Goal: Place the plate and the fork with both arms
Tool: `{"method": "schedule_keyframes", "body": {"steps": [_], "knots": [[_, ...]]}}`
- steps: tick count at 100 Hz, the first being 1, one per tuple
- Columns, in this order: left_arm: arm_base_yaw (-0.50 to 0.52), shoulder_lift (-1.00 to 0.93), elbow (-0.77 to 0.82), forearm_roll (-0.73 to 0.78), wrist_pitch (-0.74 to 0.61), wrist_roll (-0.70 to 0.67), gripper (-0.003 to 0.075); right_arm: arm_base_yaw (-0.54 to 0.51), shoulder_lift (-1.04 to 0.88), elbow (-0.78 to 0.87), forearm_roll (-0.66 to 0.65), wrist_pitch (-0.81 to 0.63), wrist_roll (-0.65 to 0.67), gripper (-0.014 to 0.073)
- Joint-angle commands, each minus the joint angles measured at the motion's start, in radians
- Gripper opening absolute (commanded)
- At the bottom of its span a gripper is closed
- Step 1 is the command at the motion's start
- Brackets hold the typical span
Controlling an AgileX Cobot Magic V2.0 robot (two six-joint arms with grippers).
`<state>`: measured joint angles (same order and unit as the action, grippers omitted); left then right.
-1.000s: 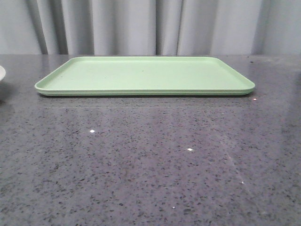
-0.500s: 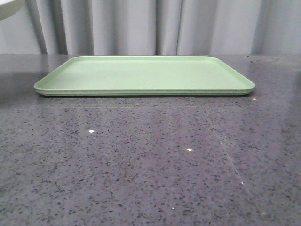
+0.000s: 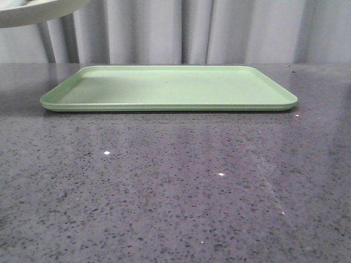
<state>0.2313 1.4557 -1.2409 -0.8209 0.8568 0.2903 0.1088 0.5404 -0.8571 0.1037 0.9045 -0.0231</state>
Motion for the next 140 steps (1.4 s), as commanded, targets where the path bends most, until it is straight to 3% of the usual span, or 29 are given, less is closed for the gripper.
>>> {"method": "schedule_keyframes", "body": {"steps": [1, 20, 53, 97, 113, 140], "knots": [[-0.093, 0.012, -0.071, -0.034, -0.078, -0.070, -0.0021, -0.008, 0.014, -0.034, -0.001, -0.072, -0.003, 0.0418], [-0.281, 0.107, -0.180, 0.173, -0.181, -0.271, -0.0021, -0.008, 0.014, -0.034, -0.001, -0.072, -0.003, 0.0418], [-0.469, 0.315, -0.354, 0.183, -0.211, -0.349, -0.0021, -0.008, 0.014, -0.034, -0.001, -0.072, -0.003, 0.0418], [-0.498, 0.403, -0.365, 0.241, -0.235, -0.405, -0.0021, -0.008, 0.014, -0.034, -0.001, -0.071, -0.003, 0.0418], [-0.498, 0.409, -0.365, 0.351, -0.233, -0.500, -0.0021, -0.008, 0.014, -0.034, -0.001, -0.071, -0.003, 0.0418], [-0.504, 0.418, -0.365, 0.351, -0.231, -0.502, -0.0021, -0.008, 0.014, -0.034, -0.001, -0.072, -0.003, 0.0418]]}}
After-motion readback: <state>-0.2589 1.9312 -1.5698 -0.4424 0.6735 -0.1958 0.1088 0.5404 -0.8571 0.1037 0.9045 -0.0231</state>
